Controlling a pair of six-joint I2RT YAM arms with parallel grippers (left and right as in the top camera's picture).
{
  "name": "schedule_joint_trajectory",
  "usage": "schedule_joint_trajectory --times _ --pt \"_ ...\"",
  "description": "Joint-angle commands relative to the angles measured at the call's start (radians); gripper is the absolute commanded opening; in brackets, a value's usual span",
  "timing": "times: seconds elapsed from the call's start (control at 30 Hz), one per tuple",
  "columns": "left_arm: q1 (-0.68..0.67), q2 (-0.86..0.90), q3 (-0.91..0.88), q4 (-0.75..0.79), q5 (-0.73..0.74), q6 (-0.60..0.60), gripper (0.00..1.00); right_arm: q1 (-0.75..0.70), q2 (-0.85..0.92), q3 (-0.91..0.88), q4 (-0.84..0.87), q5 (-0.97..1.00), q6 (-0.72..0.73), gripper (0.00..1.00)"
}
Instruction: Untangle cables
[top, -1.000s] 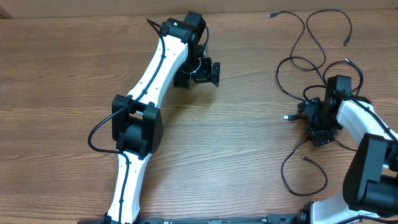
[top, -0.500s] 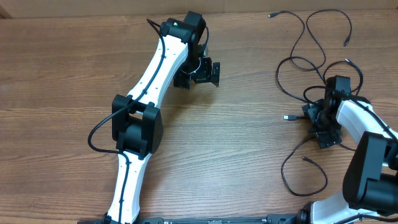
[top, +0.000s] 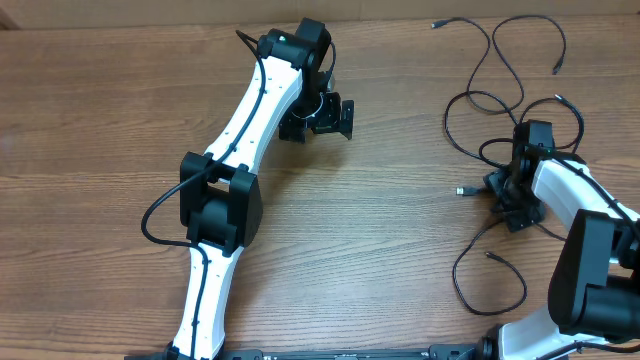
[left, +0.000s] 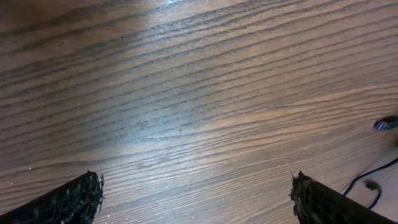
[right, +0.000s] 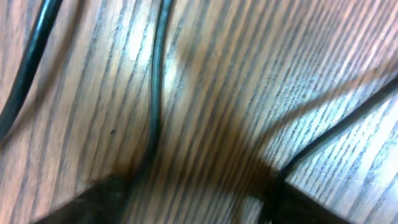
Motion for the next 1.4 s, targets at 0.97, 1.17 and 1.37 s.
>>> schedule_joint_trajectory --times 0.97,1.17,1.37 --pt "-0.002 -0.007 0.022 -0.004 -0.003 -0.002 1.00 -0.055 0.063 0.055 -0.085 -0.208 0.161 0.04" --pt "-0.002 -0.007 0.022 -0.005 -0.003 -0.002 0.99 -0.055 0.063 0.115 -0.135 -0.211 0.160 0.44" --pt "-0.002 -0.007 0.022 -0.005 -0.003 -0.002 1.00 -0.055 0.055 0.154 -0.195 -0.210 0.159 0.84"
